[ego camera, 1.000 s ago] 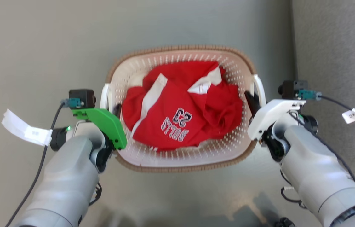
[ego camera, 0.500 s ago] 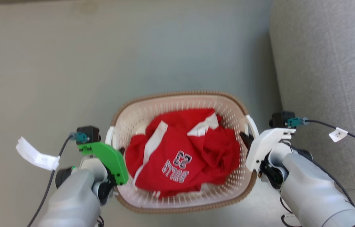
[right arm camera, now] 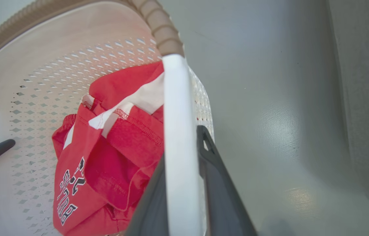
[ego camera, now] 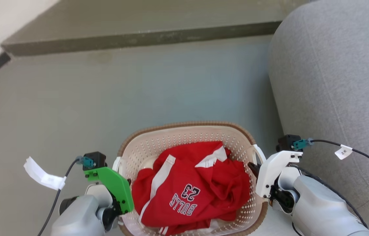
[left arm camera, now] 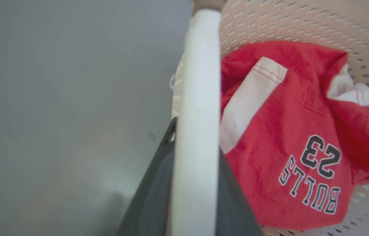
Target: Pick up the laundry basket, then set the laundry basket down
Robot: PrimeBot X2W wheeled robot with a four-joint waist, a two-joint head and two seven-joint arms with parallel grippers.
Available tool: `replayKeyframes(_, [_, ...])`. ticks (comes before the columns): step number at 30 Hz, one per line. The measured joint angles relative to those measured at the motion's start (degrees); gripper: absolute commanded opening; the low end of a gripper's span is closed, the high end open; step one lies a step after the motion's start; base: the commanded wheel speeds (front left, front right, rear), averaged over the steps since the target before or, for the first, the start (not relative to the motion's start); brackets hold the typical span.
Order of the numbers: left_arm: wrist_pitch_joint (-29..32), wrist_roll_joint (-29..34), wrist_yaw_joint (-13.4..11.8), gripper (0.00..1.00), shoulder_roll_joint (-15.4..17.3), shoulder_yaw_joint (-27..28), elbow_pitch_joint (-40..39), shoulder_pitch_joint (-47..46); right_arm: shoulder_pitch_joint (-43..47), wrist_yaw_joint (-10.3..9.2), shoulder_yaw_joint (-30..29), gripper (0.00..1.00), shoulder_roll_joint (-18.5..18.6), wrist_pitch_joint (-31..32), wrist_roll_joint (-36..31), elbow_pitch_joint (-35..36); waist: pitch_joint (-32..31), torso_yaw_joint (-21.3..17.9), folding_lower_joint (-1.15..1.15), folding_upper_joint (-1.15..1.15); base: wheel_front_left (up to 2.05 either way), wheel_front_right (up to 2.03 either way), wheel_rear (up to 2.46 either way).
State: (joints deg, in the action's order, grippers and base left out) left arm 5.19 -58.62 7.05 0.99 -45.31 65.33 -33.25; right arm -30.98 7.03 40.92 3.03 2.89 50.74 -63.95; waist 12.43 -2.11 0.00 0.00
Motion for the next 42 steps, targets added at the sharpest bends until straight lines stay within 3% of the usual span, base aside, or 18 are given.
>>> replayKeyframes(10, [2.6,-1.2,0.0,0.0,0.0,-1.2,0.6,1.0,1.1,-0.07,1.6,0.0,0.1,2.8,1.7,0.0,-3.9,-0.6,0.0,0.0,0.0,0.0,0.0])
replayKeyframes(42, [3.8,-3.8,-0.6,0.0,0.3,-3.0,0.6,1.0,0.9,-0.11,4.1,0.0,0.4,3.8,4.0,0.0,-3.7,-0.7,0.0,0.0,0.0,0.0,0.0])
